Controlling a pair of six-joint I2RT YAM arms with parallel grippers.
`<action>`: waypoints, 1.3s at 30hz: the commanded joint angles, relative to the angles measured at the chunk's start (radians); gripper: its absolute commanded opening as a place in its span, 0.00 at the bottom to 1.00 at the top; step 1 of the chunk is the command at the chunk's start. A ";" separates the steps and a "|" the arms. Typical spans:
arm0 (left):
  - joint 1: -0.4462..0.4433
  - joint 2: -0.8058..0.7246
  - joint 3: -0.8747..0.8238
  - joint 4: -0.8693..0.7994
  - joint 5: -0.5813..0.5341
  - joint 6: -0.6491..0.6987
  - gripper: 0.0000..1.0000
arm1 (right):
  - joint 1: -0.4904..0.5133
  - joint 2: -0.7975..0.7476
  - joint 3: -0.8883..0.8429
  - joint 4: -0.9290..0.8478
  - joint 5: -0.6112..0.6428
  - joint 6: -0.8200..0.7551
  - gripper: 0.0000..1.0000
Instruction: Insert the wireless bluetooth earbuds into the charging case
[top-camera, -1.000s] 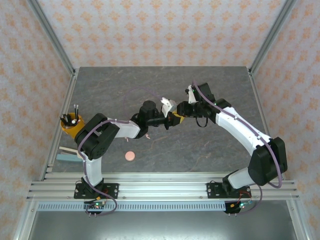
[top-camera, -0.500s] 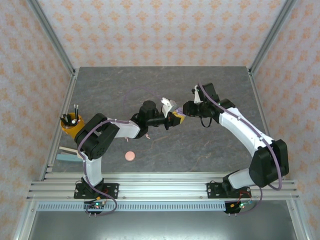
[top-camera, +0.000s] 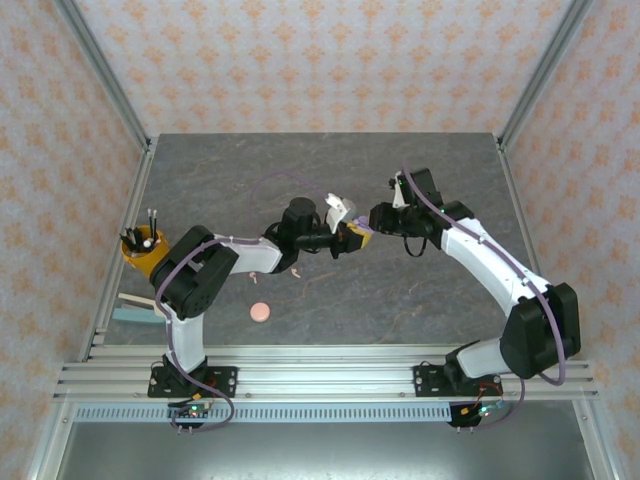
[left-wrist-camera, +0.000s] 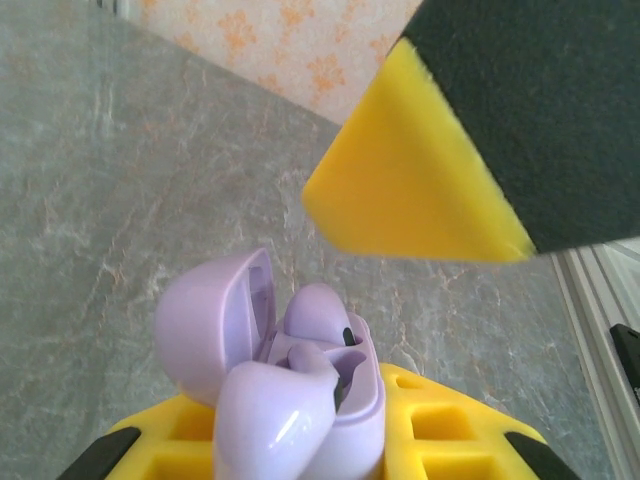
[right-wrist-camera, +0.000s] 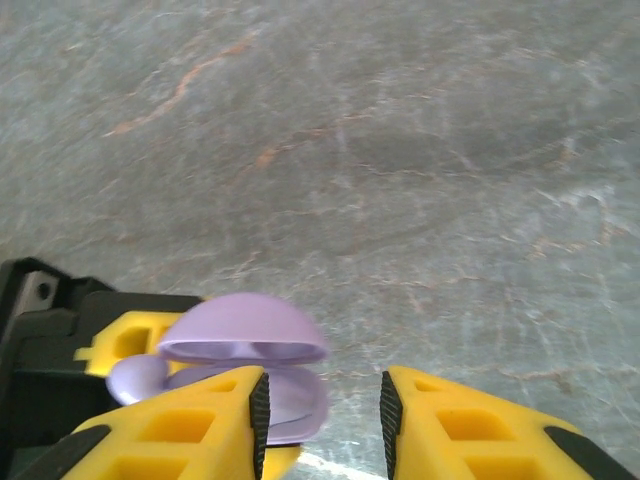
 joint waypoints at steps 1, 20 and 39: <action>0.001 0.047 0.033 -0.071 0.036 -0.123 0.00 | -0.018 -0.030 -0.027 -0.006 0.117 0.074 0.37; -0.042 0.246 0.410 -0.505 0.246 -0.797 0.00 | -0.022 -0.060 -0.028 -0.022 0.172 0.161 0.37; -0.037 0.267 0.414 -0.463 0.228 -1.095 0.00 | -0.022 -0.087 -0.001 -0.051 0.210 0.163 0.37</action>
